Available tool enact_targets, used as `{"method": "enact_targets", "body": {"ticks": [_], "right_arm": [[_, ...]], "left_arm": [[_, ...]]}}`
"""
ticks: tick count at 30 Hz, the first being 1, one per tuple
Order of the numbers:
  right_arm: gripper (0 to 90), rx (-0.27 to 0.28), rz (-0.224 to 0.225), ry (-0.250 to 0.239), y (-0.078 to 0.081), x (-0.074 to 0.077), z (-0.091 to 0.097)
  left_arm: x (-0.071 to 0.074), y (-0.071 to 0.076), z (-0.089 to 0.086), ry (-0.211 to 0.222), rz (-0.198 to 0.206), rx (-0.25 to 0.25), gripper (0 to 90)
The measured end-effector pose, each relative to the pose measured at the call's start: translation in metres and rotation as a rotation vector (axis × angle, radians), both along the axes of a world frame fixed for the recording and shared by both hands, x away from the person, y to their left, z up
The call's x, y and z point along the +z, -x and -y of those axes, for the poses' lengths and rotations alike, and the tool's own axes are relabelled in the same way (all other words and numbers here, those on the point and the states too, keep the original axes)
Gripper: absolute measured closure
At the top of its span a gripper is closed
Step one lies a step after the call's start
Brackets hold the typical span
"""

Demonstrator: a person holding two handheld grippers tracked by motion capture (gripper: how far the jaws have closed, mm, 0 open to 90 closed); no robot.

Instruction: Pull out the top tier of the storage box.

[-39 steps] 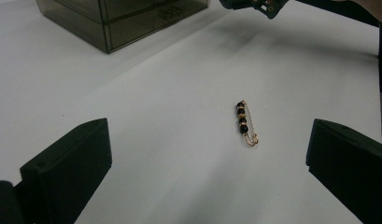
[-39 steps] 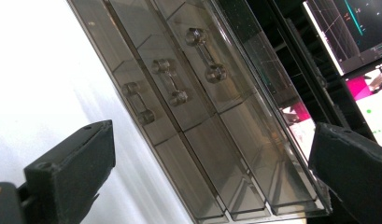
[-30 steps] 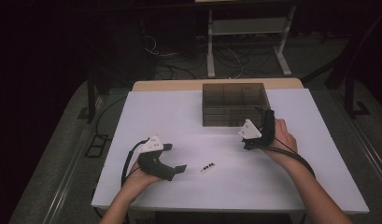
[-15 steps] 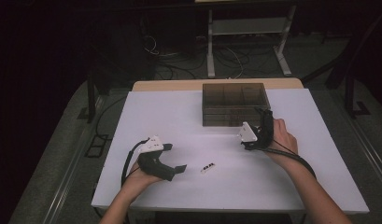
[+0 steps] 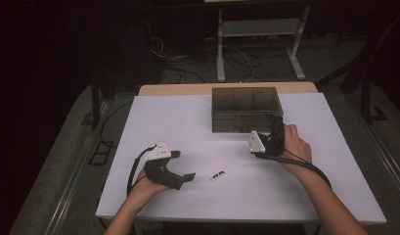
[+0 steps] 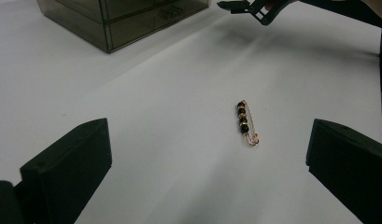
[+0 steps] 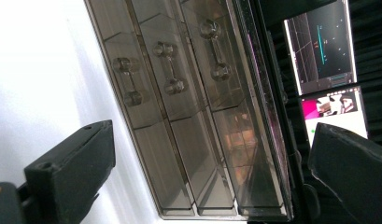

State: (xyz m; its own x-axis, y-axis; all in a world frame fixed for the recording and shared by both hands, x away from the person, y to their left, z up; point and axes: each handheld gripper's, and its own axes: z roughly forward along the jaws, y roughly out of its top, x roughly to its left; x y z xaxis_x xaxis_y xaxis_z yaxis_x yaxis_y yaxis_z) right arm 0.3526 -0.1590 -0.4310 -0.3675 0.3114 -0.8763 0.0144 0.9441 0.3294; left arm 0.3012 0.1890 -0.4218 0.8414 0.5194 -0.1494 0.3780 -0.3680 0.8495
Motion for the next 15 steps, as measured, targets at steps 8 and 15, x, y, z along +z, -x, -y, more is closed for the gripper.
{"method": "enact_targets", "body": {"ticks": [8, 15], "right_arm": [[0.0, 0.002, 0.019, 0.038, 0.0008, -0.0018, -0.0018], [0.1, 0.007, 0.038, 0.067, 0.0019, -0.0032, -0.0044]], "left_arm": [[-0.0001, 0.0, 0.0, -0.001, -0.002, 0.0, 0.0], [0.0, 0.0001, 0.0, -0.001, 0.0, -0.001, 0.0]]}}
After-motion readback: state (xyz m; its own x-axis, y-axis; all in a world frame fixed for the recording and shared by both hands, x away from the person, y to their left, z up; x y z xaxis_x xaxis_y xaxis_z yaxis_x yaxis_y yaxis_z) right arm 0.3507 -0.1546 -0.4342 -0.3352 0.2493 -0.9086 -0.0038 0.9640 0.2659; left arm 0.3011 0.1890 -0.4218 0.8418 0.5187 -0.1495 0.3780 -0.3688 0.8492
